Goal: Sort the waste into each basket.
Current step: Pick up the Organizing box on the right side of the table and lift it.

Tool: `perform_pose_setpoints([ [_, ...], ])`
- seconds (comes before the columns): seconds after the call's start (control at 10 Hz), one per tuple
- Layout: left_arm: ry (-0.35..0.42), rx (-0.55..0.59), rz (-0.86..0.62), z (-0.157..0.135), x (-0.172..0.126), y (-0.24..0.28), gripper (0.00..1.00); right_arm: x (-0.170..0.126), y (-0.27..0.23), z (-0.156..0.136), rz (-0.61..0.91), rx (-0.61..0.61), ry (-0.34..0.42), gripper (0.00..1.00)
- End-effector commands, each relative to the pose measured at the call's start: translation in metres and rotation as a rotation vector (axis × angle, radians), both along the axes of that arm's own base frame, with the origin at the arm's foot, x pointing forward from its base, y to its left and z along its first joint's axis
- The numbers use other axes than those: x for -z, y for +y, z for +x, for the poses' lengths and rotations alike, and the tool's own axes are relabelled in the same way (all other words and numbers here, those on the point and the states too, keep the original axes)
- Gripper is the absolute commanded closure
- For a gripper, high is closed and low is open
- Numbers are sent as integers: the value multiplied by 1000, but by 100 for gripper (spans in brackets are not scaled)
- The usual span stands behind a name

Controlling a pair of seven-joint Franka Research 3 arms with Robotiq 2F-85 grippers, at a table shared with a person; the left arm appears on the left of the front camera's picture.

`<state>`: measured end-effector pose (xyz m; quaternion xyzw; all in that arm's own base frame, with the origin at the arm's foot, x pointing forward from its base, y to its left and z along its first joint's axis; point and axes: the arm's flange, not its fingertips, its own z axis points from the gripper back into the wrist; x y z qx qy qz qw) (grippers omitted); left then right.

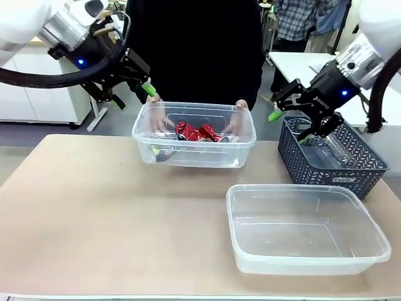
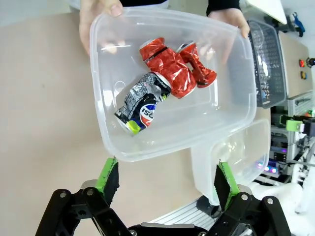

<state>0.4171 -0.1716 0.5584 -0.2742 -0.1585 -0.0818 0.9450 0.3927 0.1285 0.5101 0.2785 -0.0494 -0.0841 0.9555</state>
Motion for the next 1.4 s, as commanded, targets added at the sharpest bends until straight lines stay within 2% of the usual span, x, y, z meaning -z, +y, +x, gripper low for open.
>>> perform_pose_setpoints([
  [0.0,0,0,0,0,0,0,0,-1,-3,0,20,-12,-3,0],
  [0.1,-13,110,-42,-18,-15,-6,0,0,0,0,0,0,0,0],
  [0.2,-1,195,-95,-41,-23,-17,0,-2,-29,-31,27,-33,-7,0],
  [0.3,43,243,-47,-65,-19,-39,0,0,-58,-63,-14,-47,-15,0],
  [0.4,155,294,38,-81,-1,-76,0,7,-82,-90,-123,6,-70,0],
  [0.5,226,141,55,-89,27,-125,0,18,-97,-103,-242,123,-135,0],
  [0.6,334,188,119,-91,58,-172,0,29,-108,-108,-329,173,-168,0],
  [0.7,370,205,171,-91,84,-209,0,43,-113,-107,-460,211,-252,0],
  [0.8,406,169,203,-92,104,-237,0,55,-115,-107,-533,64,-276,0],
  [0.9,428,228,246,-83,90,-236,0,-10,-119,-85,-322,133,-183,0],
  [1.0,378,200,166,-123,107,-213,0,-10,-119,-85,-322,133,-183,0],
  [1.1,378,200,166,-123,107,-213,0,-10,-119,-85,-322,133,-183,0],
  [1.2,423,210,197,-107,125,-240,0,-10,-124,-80,-404,114,-220,0],
  [1.3,298,165,225,-112,135,-247,0,15,-109,-66,-626,1,-55,0],
])
